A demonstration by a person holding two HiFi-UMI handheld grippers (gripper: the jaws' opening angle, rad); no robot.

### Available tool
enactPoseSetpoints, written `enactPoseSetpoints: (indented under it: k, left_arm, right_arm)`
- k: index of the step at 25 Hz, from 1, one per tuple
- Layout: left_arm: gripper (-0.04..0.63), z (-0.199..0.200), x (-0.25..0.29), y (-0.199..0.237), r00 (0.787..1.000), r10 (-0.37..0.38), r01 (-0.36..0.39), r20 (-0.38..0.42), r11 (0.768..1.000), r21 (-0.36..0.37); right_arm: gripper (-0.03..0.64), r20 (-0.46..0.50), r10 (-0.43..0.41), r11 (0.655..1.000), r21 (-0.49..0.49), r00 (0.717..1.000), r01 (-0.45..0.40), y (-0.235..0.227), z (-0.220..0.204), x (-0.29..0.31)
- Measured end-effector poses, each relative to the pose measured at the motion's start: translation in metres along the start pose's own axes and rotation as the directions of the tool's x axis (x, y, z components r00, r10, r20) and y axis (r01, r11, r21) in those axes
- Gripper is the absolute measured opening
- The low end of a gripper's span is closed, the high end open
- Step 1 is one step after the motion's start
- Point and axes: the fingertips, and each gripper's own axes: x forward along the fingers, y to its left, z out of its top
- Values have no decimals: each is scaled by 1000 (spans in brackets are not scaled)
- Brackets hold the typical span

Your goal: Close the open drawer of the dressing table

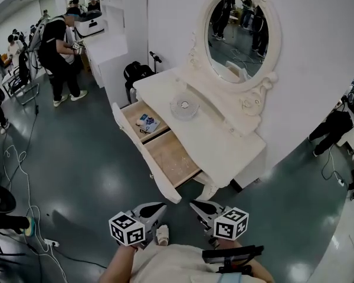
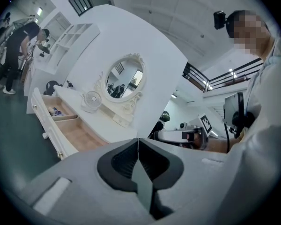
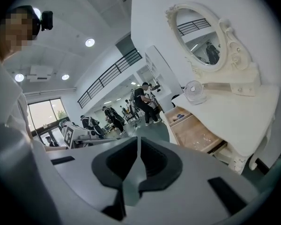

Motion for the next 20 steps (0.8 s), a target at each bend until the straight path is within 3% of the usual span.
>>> enactPoseSetpoints:
  k: [13, 20]
  left_arm:
    - [10, 25, 6, 84, 996, -53, 52, -68, 999, -7]
    - [10, 28, 13, 101, 993, -86, 86, -83, 996, -6]
  right_arm:
    - [18, 12, -60, 998, 28, 998, 60, -28, 31, 79]
    - [18, -6, -94, 994, 56, 996, 95, -37, 29, 89]
